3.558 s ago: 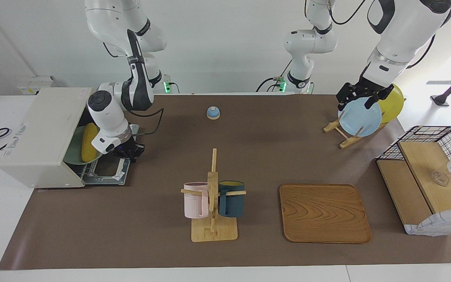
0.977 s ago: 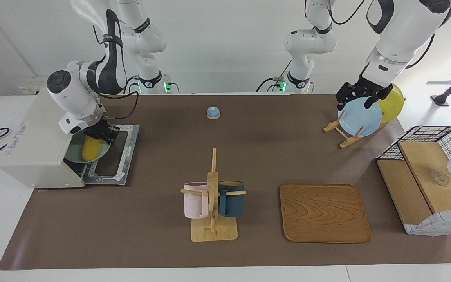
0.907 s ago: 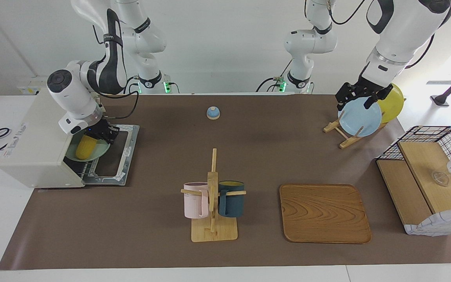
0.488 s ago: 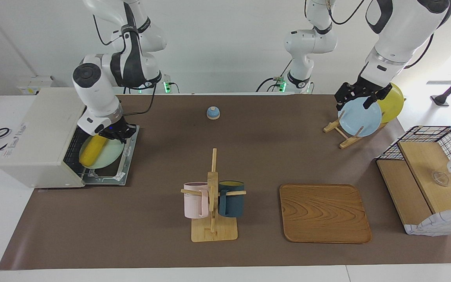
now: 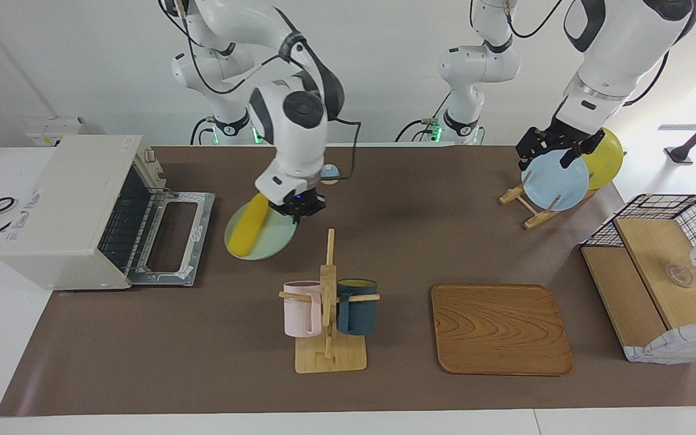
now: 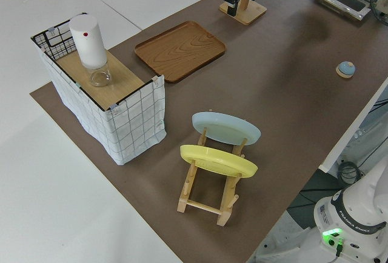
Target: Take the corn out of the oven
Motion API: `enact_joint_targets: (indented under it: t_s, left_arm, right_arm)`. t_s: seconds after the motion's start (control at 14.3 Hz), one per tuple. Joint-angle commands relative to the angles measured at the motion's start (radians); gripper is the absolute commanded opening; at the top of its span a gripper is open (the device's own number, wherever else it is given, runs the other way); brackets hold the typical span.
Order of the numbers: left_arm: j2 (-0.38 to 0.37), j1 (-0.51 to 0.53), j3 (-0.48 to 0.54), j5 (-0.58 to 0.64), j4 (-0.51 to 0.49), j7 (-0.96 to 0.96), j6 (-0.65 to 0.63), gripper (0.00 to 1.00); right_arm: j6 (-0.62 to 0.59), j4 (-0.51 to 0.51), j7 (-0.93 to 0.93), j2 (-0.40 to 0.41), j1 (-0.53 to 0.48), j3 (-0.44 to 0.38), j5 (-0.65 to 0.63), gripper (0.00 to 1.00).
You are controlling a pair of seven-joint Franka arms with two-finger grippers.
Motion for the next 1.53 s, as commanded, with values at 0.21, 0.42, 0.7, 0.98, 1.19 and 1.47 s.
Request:
enact_joint_targets:
  t_s: [0.21,0.42,0.7,0.98,1.19,1.47]
  left_arm:
    - [-0.033,0.009,0.001,-0.015,-0.036,-0.004,0.007,1.0]
    - [-0.032,0.01,0.001,-0.015,-0.036,-0.004,0.014,1.0]
    - [-0.032,0.012,0.001,-0.015,-0.036,-0.002,0.021,1.0]
    - [-0.032,0.01,-0.001,-0.015,-0.036,0.002,0.025,1.0]
    - [-0.032,-0.002,-0.004,-0.015,-0.039,-0.001,0.031,1.0]
    - [-0.041,-0.049,-0.009,-0.015,-0.06,-0.004,0.037,1.0]
  right_arm:
    - [0.082,0.133,0.203,0.175,0.105,0.032,0.038,0.0]
    - [0.155,0.088,0.27,0.17,0.115,0.032,0.101,0.0]
    - [0.165,0.102,0.27,0.17,0.104,0.032,0.115,0.3]
    - [0.094,0.123,0.18,0.16,0.064,0.022,0.028,0.17]
    - [0.002,0.105,0.096,0.106,0.008,0.017,-0.026,0.0]
    - [-0.009,-0.076,-0.048,-0.001,-0.135,0.02,-0.046,0.0]
